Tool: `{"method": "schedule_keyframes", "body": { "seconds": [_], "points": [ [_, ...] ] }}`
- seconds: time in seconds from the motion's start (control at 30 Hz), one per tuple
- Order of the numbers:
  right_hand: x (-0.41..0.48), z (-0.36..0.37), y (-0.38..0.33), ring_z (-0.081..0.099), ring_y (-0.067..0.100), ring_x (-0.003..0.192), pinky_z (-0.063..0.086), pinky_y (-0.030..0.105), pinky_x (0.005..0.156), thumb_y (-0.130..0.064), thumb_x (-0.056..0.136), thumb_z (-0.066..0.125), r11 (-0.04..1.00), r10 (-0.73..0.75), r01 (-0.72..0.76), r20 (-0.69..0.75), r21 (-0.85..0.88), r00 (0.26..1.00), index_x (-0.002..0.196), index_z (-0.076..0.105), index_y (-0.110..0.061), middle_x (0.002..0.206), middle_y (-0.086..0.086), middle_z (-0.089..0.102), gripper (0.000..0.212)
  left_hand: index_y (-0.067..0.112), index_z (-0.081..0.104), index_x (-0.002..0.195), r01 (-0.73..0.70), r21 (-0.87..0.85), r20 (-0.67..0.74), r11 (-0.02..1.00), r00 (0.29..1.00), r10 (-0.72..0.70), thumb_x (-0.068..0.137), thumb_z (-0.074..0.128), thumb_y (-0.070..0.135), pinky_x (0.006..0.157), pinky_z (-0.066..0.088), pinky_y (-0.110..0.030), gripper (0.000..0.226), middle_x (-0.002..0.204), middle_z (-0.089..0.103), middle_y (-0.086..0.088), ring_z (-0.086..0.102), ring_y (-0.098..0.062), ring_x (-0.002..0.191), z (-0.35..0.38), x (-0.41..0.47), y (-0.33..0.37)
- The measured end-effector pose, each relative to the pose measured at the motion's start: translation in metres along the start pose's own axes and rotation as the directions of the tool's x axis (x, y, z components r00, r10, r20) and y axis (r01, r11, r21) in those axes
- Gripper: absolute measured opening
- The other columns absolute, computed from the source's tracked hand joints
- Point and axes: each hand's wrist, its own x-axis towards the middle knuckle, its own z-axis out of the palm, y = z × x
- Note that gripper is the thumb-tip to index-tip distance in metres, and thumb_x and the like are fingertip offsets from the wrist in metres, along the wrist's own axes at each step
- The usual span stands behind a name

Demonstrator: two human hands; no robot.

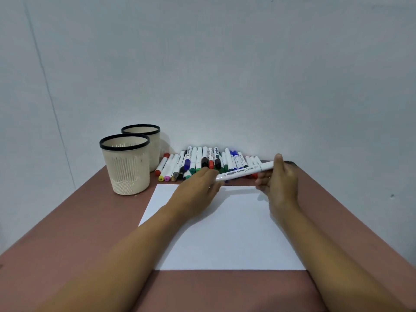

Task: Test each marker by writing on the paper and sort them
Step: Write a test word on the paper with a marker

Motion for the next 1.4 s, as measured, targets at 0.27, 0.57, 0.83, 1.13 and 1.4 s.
{"method": "schedule_keyframes", "body": {
  "seconds": [0.27, 0.57, 0.83, 1.13, 1.4],
  "points": [
    [-0.018, 0.017, 0.017, 0.040, 0.006, 0.044, 0.031, 0.018, 0.042, -0.023, 0.092, 0.063, 0.979, 0.204, -0.171, 0.418, -0.115, 0.885, 0.076, 0.057, -0.013, 0.059, -0.001, 0.049, 0.020, 0.005, 0.051, 0.113, -0.085, -0.149, -0.012, 0.985, 0.996, 0.084, 0.096, 0.049, 0.019, 0.057, 0.022, -0.023, 0.022, 0.089, 0.059, -0.007, 0.043, -0.015, 0.069, 0.003, -0.002, 0.010],
    [-0.016, 0.016, 0.021, 0.034, 0.006, 0.048, 0.027, 0.019, 0.046, -0.021, 0.093, 0.061, 0.988, 0.132, -0.082, 0.452, -0.129, 0.882, 0.076, 0.056, -0.013, 0.056, -0.004, 0.045, 0.020, 0.017, 0.051, 0.096, 0.134, -0.425, 0.136, 0.895, 0.987, -0.083, 0.097, 0.048, 0.026, 0.062, 0.036, -0.008, 0.010, 0.082, 0.059, 0.008, 0.054, -0.008, 0.076, 0.004, -0.001, 0.014],
    [-0.015, 0.017, 0.018, 0.031, 0.005, 0.048, 0.026, 0.018, 0.047, -0.020, 0.095, 0.057, 0.997, 0.075, -0.064, 0.509, -0.039, 0.857, 0.082, 0.057, -0.011, 0.063, 0.003, 0.049, 0.016, 0.022, 0.060, 0.107, 0.127, -0.509, 0.097, 0.851, 0.991, -0.090, 0.094, 0.054, 0.032, 0.064, 0.035, -0.007, 0.018, 0.085, 0.057, 0.019, 0.050, 0.006, 0.074, -0.002, -0.001, 0.012],
    [0.023, -0.016, -0.007, 0.063, 0.015, 0.051, 0.053, 0.024, 0.050, -0.005, 0.095, 0.050, 0.982, 0.061, -0.097, 0.213, 0.161, 0.975, 0.080, 0.050, -0.012, 0.073, 0.010, 0.058, 0.016, 0.014, 0.060, 0.112, 0.256, -0.130, 0.079, 0.958, 0.966, -0.248, 0.096, 0.046, 0.021, 0.073, 0.035, -0.024, 0.022, 0.112, 0.062, -0.004, 0.054, -0.018, 0.100, -0.004, 0.000, -0.013],
    [0.044, -0.046, 0.013, 0.048, 0.017, 0.052, 0.039, 0.028, 0.051, 0.000, 0.086, 0.052, 0.959, -0.034, 0.061, 0.101, -0.277, 0.994, 0.074, 0.054, -0.007, 0.055, 0.003, 0.054, 0.015, 0.017, 0.055, 0.125, 0.218, 0.032, 0.282, 0.975, 0.934, -0.218, 0.098, 0.043, 0.028, 0.101, 0.037, -0.037, 0.032, 0.127, 0.051, -0.005, 0.050, -0.022, 0.115, 0.005, -0.001, -0.028]
  ]
}}
